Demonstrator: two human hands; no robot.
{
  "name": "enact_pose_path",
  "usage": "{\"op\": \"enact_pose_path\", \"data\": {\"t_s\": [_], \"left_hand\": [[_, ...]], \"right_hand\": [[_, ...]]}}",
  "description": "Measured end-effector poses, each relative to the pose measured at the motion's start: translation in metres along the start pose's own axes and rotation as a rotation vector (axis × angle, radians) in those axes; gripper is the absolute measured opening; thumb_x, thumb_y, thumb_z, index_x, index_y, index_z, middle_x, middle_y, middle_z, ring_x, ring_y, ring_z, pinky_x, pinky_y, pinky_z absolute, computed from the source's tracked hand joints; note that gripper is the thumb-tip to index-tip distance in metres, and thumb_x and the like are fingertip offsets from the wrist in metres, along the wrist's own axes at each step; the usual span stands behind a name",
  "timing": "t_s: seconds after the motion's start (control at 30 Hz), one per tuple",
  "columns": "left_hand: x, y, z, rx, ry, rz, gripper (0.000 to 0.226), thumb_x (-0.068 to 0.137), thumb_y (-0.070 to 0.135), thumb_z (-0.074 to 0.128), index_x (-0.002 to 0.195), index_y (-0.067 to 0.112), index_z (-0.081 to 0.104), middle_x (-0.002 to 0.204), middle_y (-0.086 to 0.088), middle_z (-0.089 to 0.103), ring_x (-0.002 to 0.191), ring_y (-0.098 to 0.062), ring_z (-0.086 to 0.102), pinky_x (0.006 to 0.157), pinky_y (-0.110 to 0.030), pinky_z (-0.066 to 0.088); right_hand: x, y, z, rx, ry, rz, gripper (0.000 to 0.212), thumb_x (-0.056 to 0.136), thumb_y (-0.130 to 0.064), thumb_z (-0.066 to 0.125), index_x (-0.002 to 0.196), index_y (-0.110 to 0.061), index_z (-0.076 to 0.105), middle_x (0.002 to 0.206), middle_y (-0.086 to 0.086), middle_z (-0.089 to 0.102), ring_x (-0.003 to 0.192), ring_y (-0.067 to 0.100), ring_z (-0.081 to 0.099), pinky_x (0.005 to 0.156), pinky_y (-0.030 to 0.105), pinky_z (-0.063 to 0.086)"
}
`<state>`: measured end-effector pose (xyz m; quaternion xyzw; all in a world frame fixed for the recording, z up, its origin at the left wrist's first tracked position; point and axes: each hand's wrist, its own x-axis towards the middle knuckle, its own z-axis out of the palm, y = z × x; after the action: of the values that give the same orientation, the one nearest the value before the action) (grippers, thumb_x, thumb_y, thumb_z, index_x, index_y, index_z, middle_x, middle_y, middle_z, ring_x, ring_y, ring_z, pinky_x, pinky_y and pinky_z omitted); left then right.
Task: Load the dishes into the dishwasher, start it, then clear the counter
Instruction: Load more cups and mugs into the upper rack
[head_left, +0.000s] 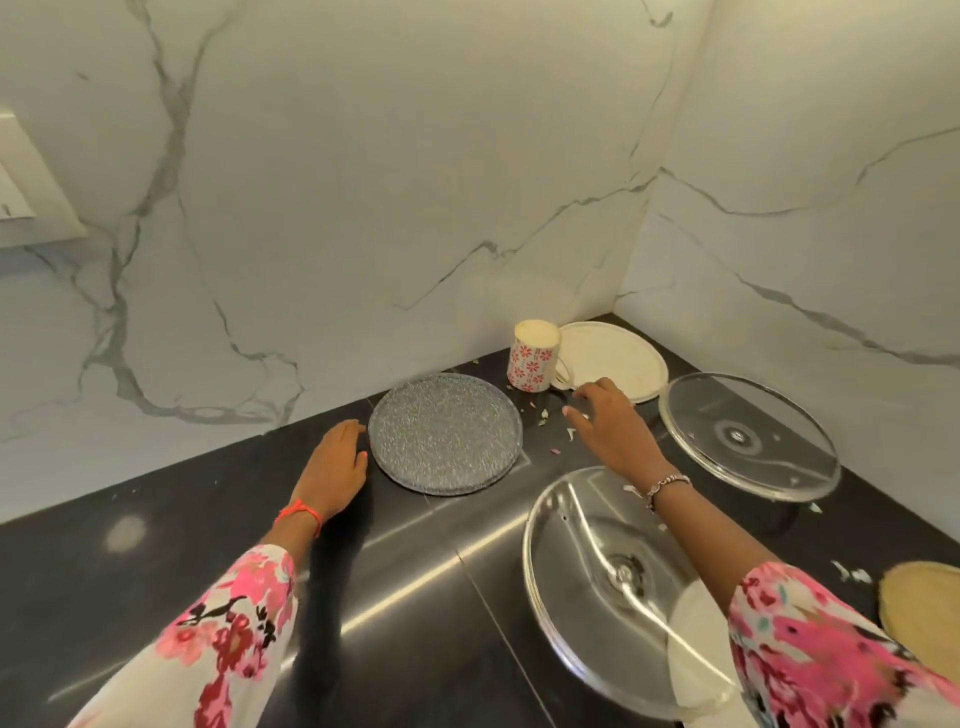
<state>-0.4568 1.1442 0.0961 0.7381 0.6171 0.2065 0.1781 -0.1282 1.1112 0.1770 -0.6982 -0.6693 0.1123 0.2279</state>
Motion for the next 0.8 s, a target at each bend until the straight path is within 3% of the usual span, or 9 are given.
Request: {"op": "enact_pose_path", "data": {"t_s": [0.27,0.5,0.6,0.7,0.8], "left_hand": [[0.06,-0.04,0.012,0.02,-0.063,0.061,0.041,0.096,0.01,0.04,0.136,0.002,0.039,0.147,-0.013,0.034,0.138,-0.024,0.029,0.115,-0.035,0.019],[0.064,-0.056,0.031,0.103,0.032,0.093,0.046,0.098,0.026,0.035,0.143,0.017,0.031,0.153,0.004,0.024,0.142,-0.009,0.016,0.116,-0.031,0.01],[0.063,-0.057,0.033,0.108,0.037,0.095,0.048,0.098,0.032,0.029,0.144,0.02,0.027,0.153,0.008,0.02,0.141,-0.005,0.013,0.115,-0.025,0.006],[0.062,-0.059,0.034,0.107,0.039,0.095,0.058,0.091,0.043,0.02,0.144,0.022,0.027,0.153,0.01,0.02,0.137,0.003,0.009,0.114,-0.023,0.004],[0.063,-0.059,0.035,0.094,0.05,0.092,0.049,0.097,0.034,0.03,0.144,0.022,0.027,0.153,0.01,0.021,0.137,0.003,0.009,0.115,-0.024,0.005]], "right_hand": [[0.107,-0.007,0.03,-0.082,-0.104,0.045,0.059,0.091,-0.027,0.054,0.14,-0.008,0.027,0.141,0.017,0.029,0.127,0.036,0.035,0.102,0.046,0.034],[0.165,-0.004,0.05,-0.156,-0.174,0.11,0.085,0.084,-0.037,0.064,0.147,-0.017,0.01,0.154,0.017,0.004,0.139,0.04,0.013,0.11,0.052,0.022],[0.176,0.0,0.056,-0.134,-0.226,0.133,0.084,0.084,-0.035,0.064,0.147,-0.02,0.011,0.15,0.018,0.011,0.136,0.043,0.015,0.11,0.047,0.021],[0.175,-0.001,0.057,-0.082,-0.17,0.136,0.079,0.08,-0.03,0.068,0.144,-0.018,0.023,0.142,0.019,0.021,0.13,0.042,0.023,0.106,0.046,0.028],[0.169,-0.005,0.054,-0.044,-0.135,0.152,0.078,0.075,-0.027,0.074,0.139,-0.015,0.031,0.135,0.019,0.028,0.125,0.04,0.03,0.102,0.044,0.033]]}}
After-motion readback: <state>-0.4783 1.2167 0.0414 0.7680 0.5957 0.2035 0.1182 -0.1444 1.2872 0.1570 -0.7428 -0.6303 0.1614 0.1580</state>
